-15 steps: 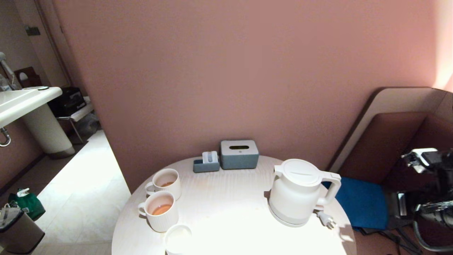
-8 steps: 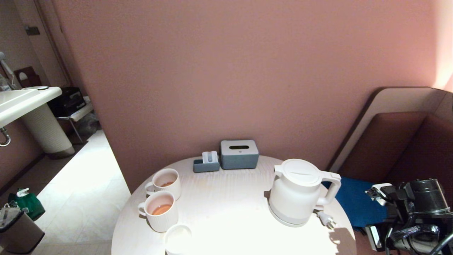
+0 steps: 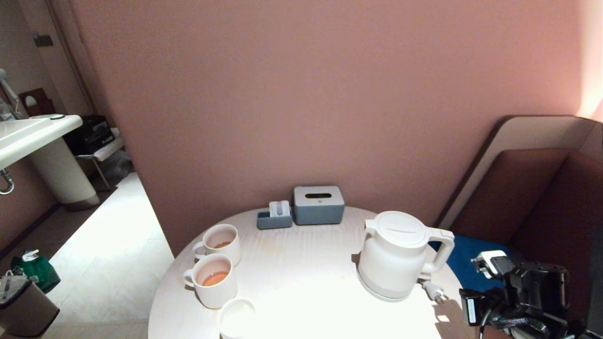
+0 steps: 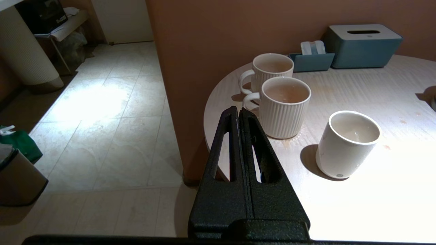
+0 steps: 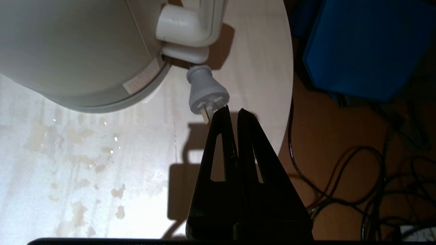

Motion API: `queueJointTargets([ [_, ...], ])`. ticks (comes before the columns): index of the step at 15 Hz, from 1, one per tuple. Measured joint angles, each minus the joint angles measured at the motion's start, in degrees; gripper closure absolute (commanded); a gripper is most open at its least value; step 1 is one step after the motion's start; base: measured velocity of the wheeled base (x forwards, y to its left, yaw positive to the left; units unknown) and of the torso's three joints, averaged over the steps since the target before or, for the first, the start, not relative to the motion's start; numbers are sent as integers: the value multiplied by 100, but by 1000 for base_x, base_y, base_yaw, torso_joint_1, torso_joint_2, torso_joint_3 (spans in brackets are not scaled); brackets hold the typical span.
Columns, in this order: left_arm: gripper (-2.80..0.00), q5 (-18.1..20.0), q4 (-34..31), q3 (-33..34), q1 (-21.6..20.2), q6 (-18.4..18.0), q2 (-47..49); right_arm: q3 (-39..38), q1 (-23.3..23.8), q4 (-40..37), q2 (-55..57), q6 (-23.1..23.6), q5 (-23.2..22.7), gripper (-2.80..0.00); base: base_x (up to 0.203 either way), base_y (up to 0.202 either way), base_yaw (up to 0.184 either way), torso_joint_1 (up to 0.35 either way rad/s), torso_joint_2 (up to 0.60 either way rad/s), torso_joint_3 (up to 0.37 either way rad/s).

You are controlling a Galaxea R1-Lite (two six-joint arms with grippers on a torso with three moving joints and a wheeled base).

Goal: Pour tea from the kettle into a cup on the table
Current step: Pick up the kettle

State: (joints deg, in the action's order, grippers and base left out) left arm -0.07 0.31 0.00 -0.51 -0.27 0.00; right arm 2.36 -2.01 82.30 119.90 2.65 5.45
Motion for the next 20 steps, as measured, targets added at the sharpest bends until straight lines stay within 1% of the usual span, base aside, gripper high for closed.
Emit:
queueJointTargets([
  [1,0,-1,0,0,0,1,0,-62,-28,349,124,0,-38,0,0,0,0,0,0,0],
  [2,0,0,0,0,0,1,0,-68,-47,470,170,-1,-136,0,0,0,0,0,0,0],
  [5,0,0,2,0,0,2,0,-57,-133,488,116,-1,-300,0,0,0,0,0,0,0],
  [7,0,0,1,0,0,1,0,-31,-184,487,49,-7,-304,0,0,0,0,0,0,0],
  [12,0,0,0,0,0,0,0,316,-168,485,106,-11,-261,0,0,0,0,0,0,0],
  [20,0,0,2,0,0,0,0,703,20,488,331,20,-105,0,0,0,0,0,0,0],
])
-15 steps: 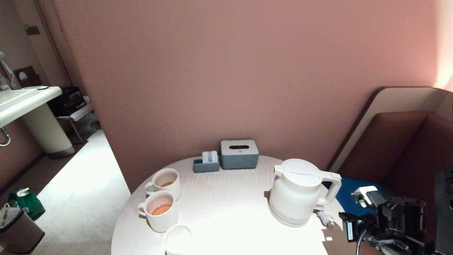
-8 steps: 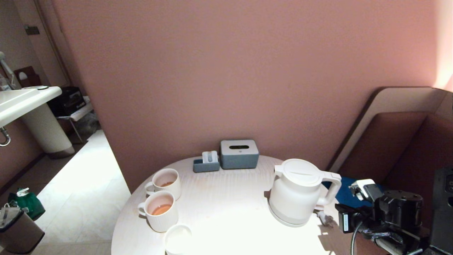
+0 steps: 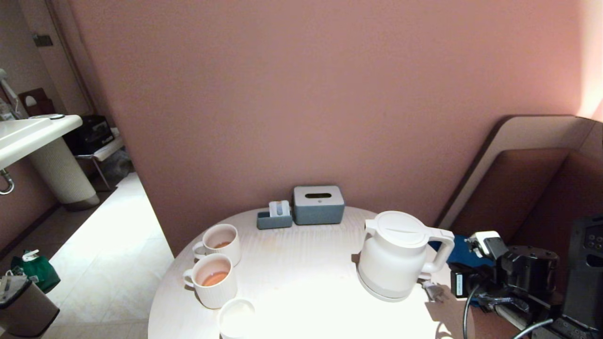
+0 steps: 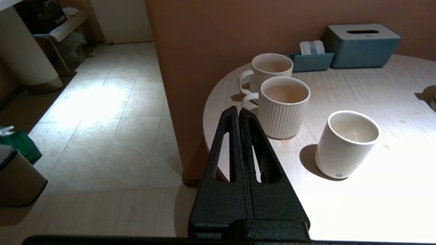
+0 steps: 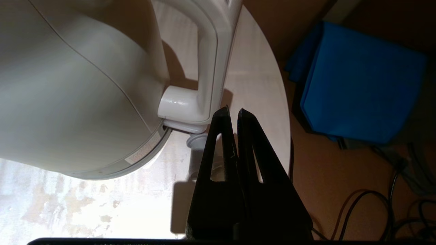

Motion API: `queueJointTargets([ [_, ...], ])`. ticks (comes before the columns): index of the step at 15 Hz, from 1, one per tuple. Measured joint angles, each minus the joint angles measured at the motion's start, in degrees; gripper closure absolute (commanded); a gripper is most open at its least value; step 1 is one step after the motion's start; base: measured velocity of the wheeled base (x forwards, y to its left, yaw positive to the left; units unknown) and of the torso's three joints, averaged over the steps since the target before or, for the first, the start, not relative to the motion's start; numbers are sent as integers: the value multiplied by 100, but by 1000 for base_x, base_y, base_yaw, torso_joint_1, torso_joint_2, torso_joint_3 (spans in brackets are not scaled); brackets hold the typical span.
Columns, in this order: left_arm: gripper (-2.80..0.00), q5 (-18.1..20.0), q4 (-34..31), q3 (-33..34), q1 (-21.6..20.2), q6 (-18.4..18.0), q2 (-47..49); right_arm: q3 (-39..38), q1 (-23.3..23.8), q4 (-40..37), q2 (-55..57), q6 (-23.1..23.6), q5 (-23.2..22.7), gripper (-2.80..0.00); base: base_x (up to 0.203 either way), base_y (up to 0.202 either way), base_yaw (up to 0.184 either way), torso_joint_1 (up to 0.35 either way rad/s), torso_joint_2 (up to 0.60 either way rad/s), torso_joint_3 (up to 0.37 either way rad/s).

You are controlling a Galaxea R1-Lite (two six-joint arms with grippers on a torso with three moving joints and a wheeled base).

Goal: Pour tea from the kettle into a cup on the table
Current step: Pick up the kettle

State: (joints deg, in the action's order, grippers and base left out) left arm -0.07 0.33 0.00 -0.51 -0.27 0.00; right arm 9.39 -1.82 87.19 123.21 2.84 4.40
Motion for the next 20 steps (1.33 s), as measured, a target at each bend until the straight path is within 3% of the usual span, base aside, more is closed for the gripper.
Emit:
queueJointTargets([
  [7,0,0,0,0,0,0,0,-29,-115,4,38,-6,-11,0,0,0,0,0,0,0],
  [8,0,0,-2,0,0,2,0,-29,-164,2,34,-5,-12,-280,0,0,0,0,0,0],
  [14,0,0,-1,0,0,1,0,103,-215,1,42,-8,-11,-280,0,0,0,0,0,0],
  [20,0,0,-2,0,0,0,0,571,25,0,268,32,260,-280,0,0,0,0,0,0],
])
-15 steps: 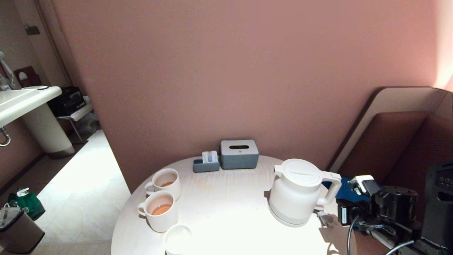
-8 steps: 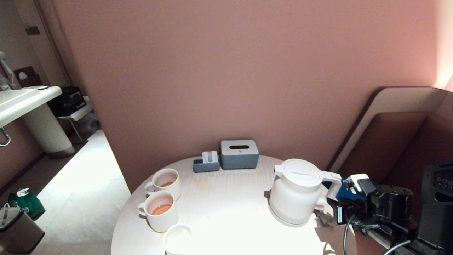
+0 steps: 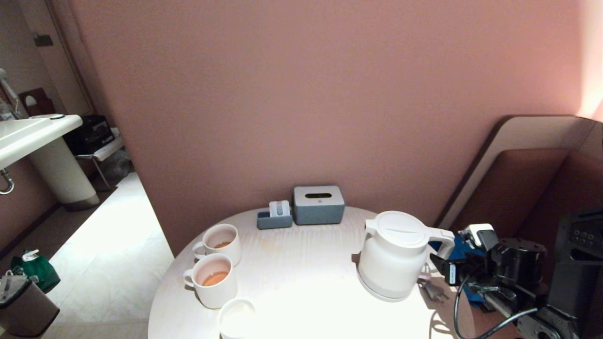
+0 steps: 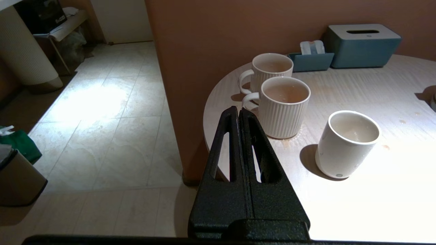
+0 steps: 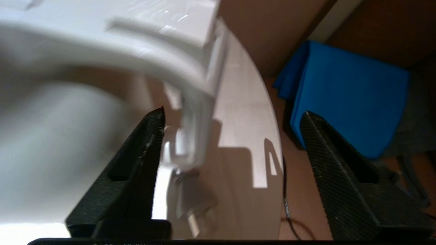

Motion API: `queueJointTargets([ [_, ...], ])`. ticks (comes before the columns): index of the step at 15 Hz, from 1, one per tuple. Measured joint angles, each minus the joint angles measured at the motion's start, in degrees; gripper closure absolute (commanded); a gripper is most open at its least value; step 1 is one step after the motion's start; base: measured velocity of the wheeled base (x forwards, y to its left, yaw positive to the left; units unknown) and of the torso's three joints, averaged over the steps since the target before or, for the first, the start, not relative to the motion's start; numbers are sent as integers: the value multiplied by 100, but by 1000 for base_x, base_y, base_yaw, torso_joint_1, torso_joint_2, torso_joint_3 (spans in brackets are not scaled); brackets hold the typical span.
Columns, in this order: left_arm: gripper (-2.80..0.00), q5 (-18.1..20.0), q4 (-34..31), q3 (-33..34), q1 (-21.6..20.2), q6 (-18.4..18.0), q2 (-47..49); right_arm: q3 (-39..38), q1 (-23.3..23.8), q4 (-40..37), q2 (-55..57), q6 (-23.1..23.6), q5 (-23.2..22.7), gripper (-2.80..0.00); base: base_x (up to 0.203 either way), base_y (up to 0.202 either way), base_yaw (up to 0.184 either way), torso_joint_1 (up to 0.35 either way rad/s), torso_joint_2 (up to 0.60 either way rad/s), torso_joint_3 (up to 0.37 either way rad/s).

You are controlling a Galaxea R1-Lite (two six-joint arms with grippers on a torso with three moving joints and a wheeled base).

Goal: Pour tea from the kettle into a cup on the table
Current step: Pick up the kettle

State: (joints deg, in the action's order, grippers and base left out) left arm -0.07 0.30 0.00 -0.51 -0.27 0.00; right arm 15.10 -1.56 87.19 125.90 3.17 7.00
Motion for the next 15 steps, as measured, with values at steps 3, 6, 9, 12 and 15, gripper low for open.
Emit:
queueJointTargets([
  [3,0,0,0,0,0,1,0,310,42,0,219,81,41,-280,0,0,0,0,0,0],
  [6,0,0,0,0,0,2,0,598,41,0,434,85,41,-280,0,0,0,0,0,0],
  [9,0,-2,0,0,0,0,0,876,9,0,647,119,55,-280,0,0,0,0,0,0],
  [12,0,1,2,0,0,2,0,1102,5,0,782,223,52,-280,0,0,0,0,0,0],
  [15,0,0,1,0,0,-1,0,1287,8,-1,859,247,52,0,0,0,0,0,0,0],
])
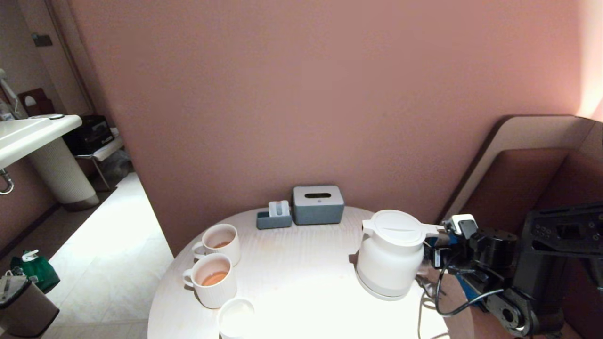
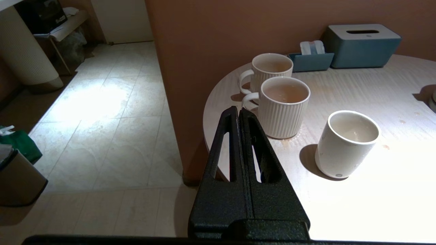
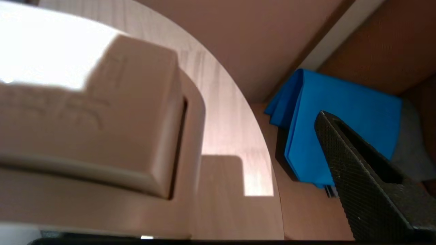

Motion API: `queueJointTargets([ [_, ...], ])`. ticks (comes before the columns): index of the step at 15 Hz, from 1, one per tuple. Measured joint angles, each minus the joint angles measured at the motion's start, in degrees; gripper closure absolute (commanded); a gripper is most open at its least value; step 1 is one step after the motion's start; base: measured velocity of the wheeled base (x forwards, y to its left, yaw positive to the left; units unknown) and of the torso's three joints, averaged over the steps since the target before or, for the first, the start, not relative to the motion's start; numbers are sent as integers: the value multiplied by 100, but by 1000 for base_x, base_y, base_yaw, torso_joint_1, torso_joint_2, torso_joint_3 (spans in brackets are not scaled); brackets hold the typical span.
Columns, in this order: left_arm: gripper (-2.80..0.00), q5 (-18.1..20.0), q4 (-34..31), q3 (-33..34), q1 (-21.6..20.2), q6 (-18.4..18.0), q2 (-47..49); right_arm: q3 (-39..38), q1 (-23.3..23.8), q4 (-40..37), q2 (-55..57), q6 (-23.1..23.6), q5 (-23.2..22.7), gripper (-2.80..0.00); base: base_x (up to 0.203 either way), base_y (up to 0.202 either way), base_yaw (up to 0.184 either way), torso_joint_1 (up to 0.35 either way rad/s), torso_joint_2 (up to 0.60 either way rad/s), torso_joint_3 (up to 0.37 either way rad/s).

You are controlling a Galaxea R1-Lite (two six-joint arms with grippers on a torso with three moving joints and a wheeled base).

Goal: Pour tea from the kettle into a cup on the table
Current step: Pick up the kettle

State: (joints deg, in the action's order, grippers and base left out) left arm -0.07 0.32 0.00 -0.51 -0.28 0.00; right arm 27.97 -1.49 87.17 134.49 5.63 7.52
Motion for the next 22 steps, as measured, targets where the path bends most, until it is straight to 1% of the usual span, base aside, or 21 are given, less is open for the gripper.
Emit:
queueJointTargets([
  [10,0,-2,1,0,0,4,0,14,17,15,-26,-5,-20,0,0,0,0,0,0,0],
  [13,0,0,-1,0,2,2,0,42,-24,-9,-120,148,-26,0,0,0,0,0,0,0],
  [18,0,2,-1,0,0,2,0,-14,-49,-10,-215,123,-51,0,0,0,0,0,0,0],
  [19,0,1,-1,0,0,2,0,-19,-58,-14,-260,101,-55,0,0,0,0,0,0,0],
  [21,0,1,-1,0,0,4,0,-10,-121,-126,-396,-121,-55,0,0,0,0,0,0,0],
  [22,0,0,-1,0,0,4,0,34,-149,-399,-514,-300,-66,0,0,0,0,0,0,0],
])
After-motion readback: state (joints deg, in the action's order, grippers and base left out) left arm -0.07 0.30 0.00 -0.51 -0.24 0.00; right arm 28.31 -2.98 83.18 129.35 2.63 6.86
